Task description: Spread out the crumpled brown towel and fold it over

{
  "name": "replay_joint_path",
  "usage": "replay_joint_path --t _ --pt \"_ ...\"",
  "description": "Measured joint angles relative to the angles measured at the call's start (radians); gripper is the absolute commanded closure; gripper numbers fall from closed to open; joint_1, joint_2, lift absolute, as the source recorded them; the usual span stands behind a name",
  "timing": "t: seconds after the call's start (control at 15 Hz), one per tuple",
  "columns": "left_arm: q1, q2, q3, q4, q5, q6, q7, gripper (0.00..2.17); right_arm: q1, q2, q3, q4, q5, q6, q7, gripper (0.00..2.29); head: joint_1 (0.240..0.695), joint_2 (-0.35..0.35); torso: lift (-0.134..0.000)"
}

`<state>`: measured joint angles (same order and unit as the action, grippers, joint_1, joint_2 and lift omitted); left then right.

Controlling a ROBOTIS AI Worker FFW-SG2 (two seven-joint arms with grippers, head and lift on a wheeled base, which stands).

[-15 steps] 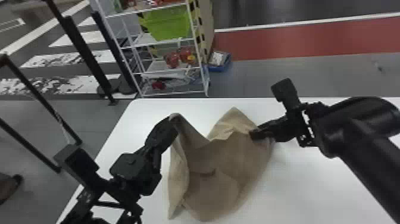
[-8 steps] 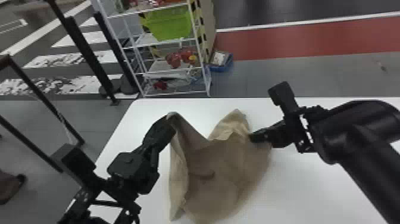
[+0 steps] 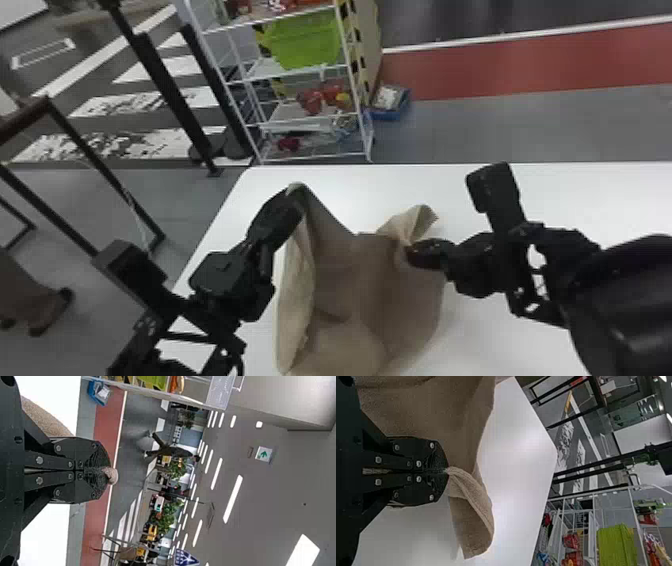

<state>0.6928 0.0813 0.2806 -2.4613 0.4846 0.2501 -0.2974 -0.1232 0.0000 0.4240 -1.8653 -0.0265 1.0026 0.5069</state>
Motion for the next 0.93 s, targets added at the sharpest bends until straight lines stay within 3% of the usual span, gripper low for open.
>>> replay_joint_path --t 0.27,0.47,0.8,0.87,0.93 --pt "0.008 -0.003 -0.011 0.000 -0.002 0.004 -0.008 1.38 0.155 0.000 -0.047 -0.222 -0.003 0.004 -0.087 1.39 0.695 0.350 -0.123" --pt "0.014 -0.004 -0.027 0.003 -0.014 0.010 -0.026 1.38 0.290 0.000 -0.129 -0.357 -0.010 -0.001 -0.123 1.39 0.695 0.350 -0.123" --pt "0.012 -0.006 -0.072 0.009 -0.053 0.012 -0.026 1.38 0.573 0.000 -0.239 -0.542 0.002 -0.228 -0.195 1.39 0.695 0.242 -0.123" --pt "0.011 -0.005 -0.082 0.012 -0.067 0.013 -0.025 1.38 0.623 0.000 -0.263 -0.572 0.001 -0.283 -0.205 1.34 0.695 0.221 -0.123" --pt "0.011 -0.005 -0.093 0.016 -0.083 0.013 -0.023 1.38 0.653 0.000 -0.283 -0.588 -0.002 -0.307 -0.209 1.08 0.695 0.203 -0.123"
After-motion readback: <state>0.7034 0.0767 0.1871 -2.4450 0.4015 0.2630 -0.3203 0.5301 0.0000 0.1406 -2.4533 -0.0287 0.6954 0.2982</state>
